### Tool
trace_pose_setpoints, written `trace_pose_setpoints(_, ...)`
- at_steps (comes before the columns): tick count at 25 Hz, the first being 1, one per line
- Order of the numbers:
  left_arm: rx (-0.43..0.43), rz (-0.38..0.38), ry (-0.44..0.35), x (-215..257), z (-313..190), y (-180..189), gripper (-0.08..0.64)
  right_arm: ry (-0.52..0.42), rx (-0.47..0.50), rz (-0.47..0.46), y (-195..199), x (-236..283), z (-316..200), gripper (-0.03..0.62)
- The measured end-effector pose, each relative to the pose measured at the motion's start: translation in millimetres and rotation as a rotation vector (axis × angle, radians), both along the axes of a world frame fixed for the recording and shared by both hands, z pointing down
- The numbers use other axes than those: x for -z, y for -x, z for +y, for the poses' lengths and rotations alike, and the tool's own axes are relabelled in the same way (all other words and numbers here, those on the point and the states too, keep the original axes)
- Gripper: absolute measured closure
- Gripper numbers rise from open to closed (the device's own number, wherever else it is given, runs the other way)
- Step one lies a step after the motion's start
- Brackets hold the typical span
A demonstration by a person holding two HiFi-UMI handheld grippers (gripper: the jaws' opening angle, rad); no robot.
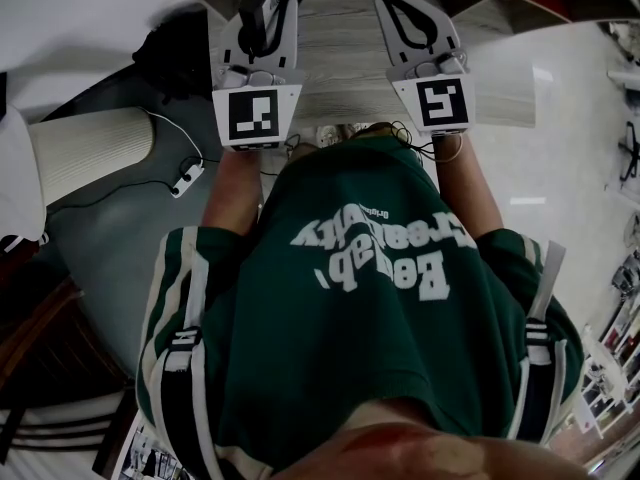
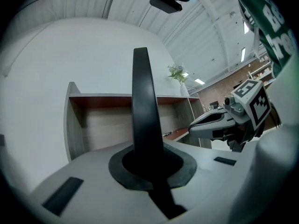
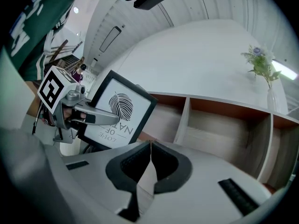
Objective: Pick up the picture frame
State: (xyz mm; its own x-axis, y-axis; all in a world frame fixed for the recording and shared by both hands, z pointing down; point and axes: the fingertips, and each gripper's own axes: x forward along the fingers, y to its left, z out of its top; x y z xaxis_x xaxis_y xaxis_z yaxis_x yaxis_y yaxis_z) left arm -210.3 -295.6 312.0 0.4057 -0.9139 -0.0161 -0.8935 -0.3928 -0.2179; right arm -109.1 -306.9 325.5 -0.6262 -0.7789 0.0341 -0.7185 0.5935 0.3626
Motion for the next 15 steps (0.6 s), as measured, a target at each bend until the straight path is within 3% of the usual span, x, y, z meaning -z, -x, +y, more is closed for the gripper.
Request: trace_pose_setpoints(15, -0.013, -0.024, -0.035, 7.8, -4.0, 1.7, 0.528, 0.009, 0.006, -0.033, 5.6, 3.5, -2.6, 0.557)
